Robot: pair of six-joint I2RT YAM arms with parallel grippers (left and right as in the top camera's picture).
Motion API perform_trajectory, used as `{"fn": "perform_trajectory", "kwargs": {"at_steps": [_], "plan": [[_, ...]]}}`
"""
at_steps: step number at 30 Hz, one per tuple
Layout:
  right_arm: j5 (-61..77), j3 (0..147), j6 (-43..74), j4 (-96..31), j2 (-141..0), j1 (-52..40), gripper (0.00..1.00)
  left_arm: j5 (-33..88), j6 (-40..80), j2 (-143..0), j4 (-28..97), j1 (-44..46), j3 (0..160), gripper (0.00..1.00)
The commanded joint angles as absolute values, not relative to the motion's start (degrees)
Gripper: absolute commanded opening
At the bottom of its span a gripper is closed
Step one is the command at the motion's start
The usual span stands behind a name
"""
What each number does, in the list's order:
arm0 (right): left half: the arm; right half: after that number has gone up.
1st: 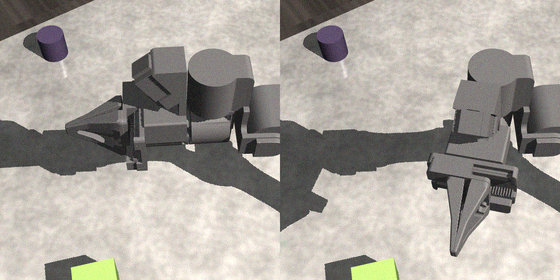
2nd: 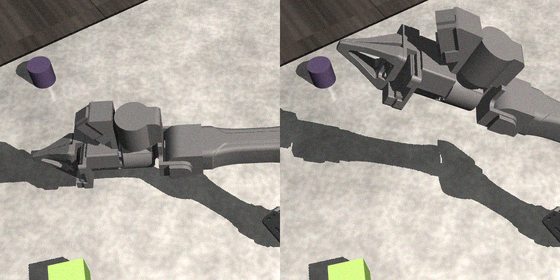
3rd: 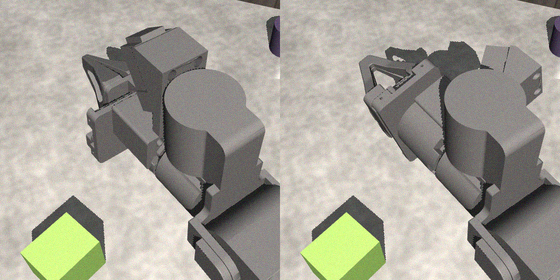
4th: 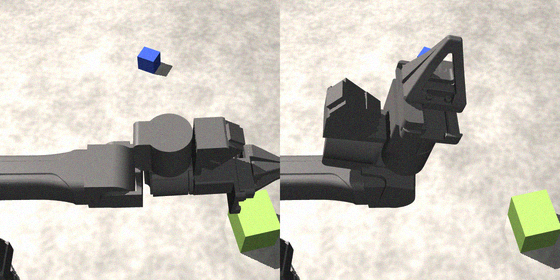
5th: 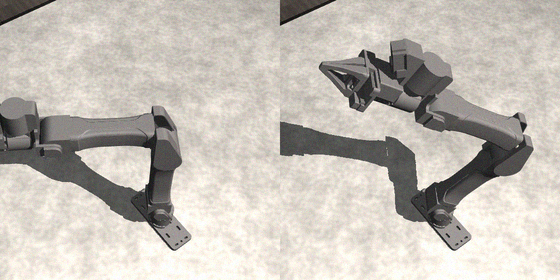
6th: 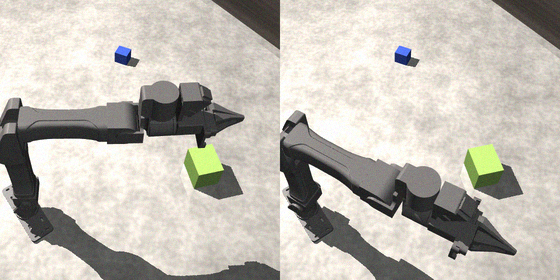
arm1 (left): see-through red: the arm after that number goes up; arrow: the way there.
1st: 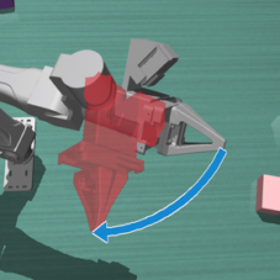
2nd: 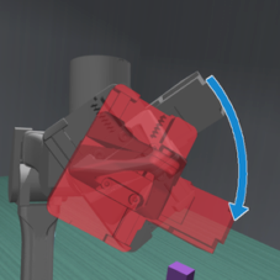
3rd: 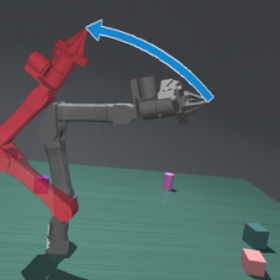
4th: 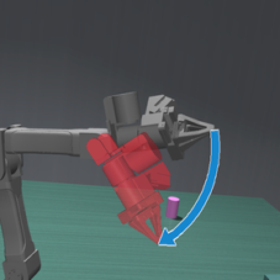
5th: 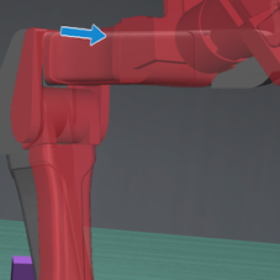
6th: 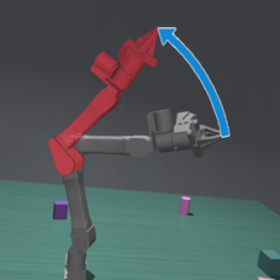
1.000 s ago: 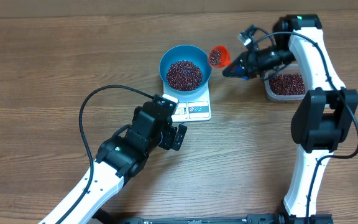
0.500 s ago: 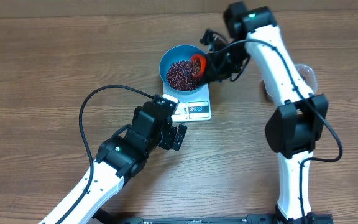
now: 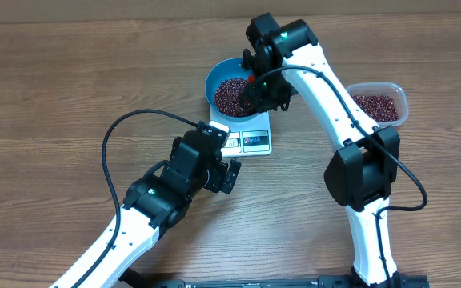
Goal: Scoop item into bowl and weigh 150g on scale
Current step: 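Tilt the scoop with right gripper to pour beans into the bowl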
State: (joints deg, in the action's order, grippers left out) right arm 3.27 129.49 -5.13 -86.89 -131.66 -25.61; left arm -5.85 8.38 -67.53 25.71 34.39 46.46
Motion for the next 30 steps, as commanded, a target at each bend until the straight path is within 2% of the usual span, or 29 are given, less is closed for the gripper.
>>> {"fn": "perform_trajectory", "kwargs": {"at_steps": [1, 16, 30], "plan": [[-0.4, 131.6, -4.4, -86.3, -131.6, -26.6, 0.04, -6.5, 7.7, -67.9, 25.7, 34.0, 46.8, 1.00], [-0.9, 137.4, -4.3, -85.8, -130.1, -27.5, 0.04, -6.5, 7.7, -67.9, 25.7, 34.0, 46.8, 1.00], [-16.6, 137.4, -3.7, -87.3, -129.0, -33.1, 0.04, -6.5, 7.7, -67.9, 25.7, 34.0, 46.8, 0.99]]}}
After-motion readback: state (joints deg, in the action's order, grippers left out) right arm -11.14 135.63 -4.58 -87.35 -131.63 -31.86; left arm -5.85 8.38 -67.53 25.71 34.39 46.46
